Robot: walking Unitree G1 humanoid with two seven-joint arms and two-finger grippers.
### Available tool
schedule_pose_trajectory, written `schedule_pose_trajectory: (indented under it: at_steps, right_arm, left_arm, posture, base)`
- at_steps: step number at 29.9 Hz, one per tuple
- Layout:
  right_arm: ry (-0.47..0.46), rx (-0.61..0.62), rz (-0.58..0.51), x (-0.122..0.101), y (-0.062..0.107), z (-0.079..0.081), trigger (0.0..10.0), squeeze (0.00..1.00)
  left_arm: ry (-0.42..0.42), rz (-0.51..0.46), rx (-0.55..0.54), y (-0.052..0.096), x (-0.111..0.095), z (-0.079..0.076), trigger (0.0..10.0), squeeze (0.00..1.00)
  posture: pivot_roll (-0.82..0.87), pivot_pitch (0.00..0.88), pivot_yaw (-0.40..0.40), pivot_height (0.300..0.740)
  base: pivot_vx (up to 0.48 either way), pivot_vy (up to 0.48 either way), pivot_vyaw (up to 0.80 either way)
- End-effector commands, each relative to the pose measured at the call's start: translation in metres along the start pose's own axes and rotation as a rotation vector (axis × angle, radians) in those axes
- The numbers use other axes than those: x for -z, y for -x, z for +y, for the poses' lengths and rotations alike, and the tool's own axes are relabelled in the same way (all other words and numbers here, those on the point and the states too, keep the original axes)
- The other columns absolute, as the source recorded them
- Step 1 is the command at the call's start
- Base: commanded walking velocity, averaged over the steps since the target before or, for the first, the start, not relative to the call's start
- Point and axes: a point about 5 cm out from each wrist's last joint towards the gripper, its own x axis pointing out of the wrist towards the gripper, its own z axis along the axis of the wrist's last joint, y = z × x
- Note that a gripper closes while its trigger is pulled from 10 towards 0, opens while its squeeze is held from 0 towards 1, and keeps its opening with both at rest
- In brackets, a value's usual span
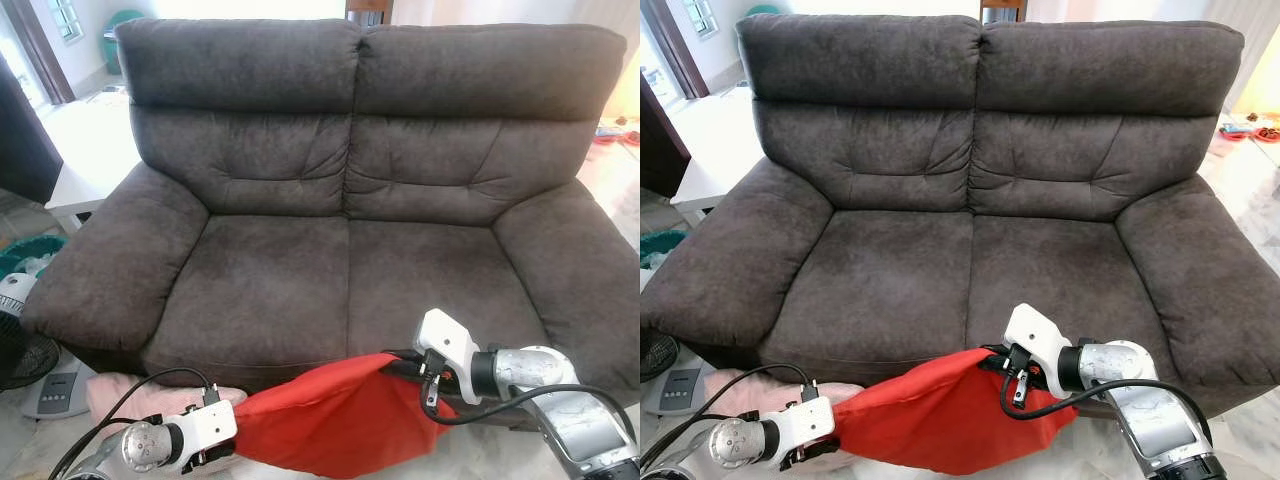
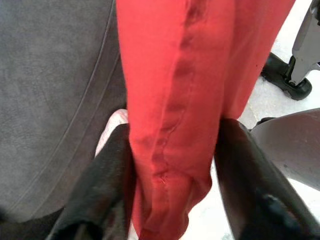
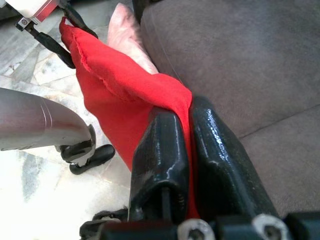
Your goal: Move the pillow to the sofa from floor
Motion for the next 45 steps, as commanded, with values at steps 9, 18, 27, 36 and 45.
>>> schedule_pose_trajectory:
  at_steps: [9, 18, 27, 36, 45]
  right_arm:
    - [0.088, 0.027, -0.123, -0.032, 0.009, -0.006, 10.0, 0.00]
    - [0.080, 0.026, -0.121, -0.030, 0.009, -0.006, 10.0, 0.00]
    - [0.076, 0.023, -0.118, -0.029, 0.006, -0.005, 10.0, 0.00]
    - [0.067, 0.025, -0.114, -0.026, 0.005, -0.004, 10.0, 0.00]
    - [0.007, 0.130, -0.106, -0.009, 0.001, -0.012, 10.0, 0.00]
  left_arm:
    - [0.000, 0.009, -0.012, 0.000, 0.001, 0.001, 0.0, 0.00]
    - [0.001, 0.006, -0.009, -0.001, 0.001, 0.000, 0.0, 0.00]
    - [0.002, -0.008, -0.022, 0.000, 0.000, 0.001, 0.0, 0.00]
    - [-0.007, -0.049, -0.048, 0.000, -0.008, 0.009, 0.0, 0.00]
    - [0.087, -0.207, -0.249, 0.001, -0.034, 0.038, 0.0, 0.00]
  posture:
    - [0.08, 0.000, -0.040, 0.740]
    - [0.08, 0.000, -0.040, 0.740]
    - [0.09, 0.000, -0.040, 0.740]
    - [0.09, 0.000, -0.039, 0.740]
    - [0.08, 0.000, -0.036, 0.740]
  base:
    - [0.000, 0.000, 0.00]
    - [0.000, 0.000, 0.00]
    - [0.000, 0.000, 0.00]
    - [0.000, 0.000, 0.00]
    - [0.000, 0.000, 0.00]
